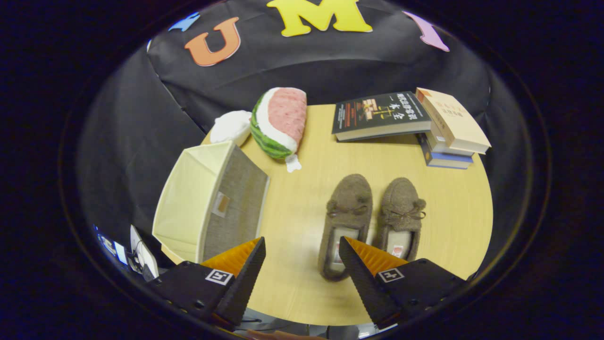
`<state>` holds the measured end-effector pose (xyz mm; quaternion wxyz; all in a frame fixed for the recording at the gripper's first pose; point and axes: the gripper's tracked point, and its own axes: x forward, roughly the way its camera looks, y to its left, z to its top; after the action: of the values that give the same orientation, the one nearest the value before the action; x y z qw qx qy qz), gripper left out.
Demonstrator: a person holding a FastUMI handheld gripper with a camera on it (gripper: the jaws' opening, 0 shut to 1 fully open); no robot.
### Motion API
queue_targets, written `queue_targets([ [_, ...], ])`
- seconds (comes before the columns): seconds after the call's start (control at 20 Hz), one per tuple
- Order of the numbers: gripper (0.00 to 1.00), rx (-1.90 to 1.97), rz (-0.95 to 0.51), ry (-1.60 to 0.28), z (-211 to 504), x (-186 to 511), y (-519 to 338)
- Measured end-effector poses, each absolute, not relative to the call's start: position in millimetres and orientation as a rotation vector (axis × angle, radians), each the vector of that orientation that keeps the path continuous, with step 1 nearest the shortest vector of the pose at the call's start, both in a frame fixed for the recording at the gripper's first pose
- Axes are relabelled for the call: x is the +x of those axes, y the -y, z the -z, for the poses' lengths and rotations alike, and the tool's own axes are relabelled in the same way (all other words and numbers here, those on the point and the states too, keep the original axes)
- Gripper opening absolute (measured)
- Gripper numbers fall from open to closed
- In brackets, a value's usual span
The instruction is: Open the storage box then place both shoes into the box .Put the left shoe in first, then the right shoe, with the right side of both shoes facing outward in a uniform manner.
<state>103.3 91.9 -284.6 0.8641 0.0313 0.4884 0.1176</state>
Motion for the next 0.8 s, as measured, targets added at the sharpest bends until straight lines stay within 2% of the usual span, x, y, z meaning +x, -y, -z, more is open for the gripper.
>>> queue_targets([
  [0.1,0.95,0.074,-0.205,-1.052,300,103,-73],
  [0.2,0.85,0.106,-0.176,-1.082,313,104,-61],
  [0.3,0.85,0.133,-0.158,-1.113,321,106,-53],
  [0.4,0.74,0.138,-0.14,-1.13,330,111,-48],
  [0.7,0.56,0.111,-0.062,-1.216,364,121,-32],
  [0.8,0.45,0.099,-0.052,-1.229,373,125,-31],
])
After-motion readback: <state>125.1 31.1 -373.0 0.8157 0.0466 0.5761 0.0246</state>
